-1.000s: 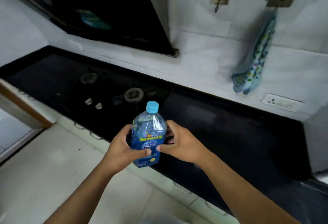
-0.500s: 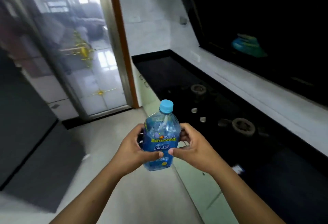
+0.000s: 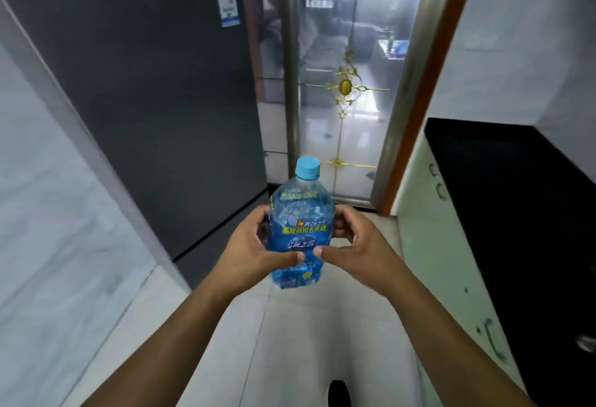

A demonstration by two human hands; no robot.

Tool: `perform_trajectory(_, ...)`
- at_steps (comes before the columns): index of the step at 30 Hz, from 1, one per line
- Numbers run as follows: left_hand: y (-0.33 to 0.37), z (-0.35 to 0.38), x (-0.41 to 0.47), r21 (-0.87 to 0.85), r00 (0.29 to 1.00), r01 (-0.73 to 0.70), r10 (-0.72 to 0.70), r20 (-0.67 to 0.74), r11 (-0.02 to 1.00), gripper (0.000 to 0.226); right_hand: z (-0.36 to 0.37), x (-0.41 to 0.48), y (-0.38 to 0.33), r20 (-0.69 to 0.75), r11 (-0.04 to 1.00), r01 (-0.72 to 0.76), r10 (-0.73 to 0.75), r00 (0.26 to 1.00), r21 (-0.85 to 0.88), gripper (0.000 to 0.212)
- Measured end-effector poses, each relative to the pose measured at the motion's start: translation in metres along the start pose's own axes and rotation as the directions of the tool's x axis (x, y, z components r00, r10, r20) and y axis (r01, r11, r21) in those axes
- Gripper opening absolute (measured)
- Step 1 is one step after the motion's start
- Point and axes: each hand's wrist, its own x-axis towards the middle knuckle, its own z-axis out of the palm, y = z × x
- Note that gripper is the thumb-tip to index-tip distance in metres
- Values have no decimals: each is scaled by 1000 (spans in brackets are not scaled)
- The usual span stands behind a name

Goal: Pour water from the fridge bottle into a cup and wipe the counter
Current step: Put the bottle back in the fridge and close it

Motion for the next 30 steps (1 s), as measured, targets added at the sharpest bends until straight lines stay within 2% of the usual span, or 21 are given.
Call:
perform_trajectory(4,-8,-42,26,19,979,45,-40,-198,999,69,24,86,-3,205,997,77,-73,976,-10,51)
perform_trajectory(7,-10,-72,35,35,923,97,-77,-376,995,68,50,141,-12,371,992,129,-124,920,12,51)
perform_trajectory(13,-17,-126,25,35,725,180,-109,-680,983,72,124,219,-45,641,970,233,-226,733,76,45)
perform_trajectory(19,-27,-191,8,24,559,222,-107,-822,975,67,210,260,-80,763,954,270,-272,586,133,42)
perform_trajectory(24,-46,-263,9,29,510,212,-85,-856,977,61,282,288,-105,775,951,282,-273,570,128,41)
perform_trajectory(30,-65,-364,28,58,575,198,-68,-816,979,63,356,323,-131,719,962,251,-248,649,105,43)
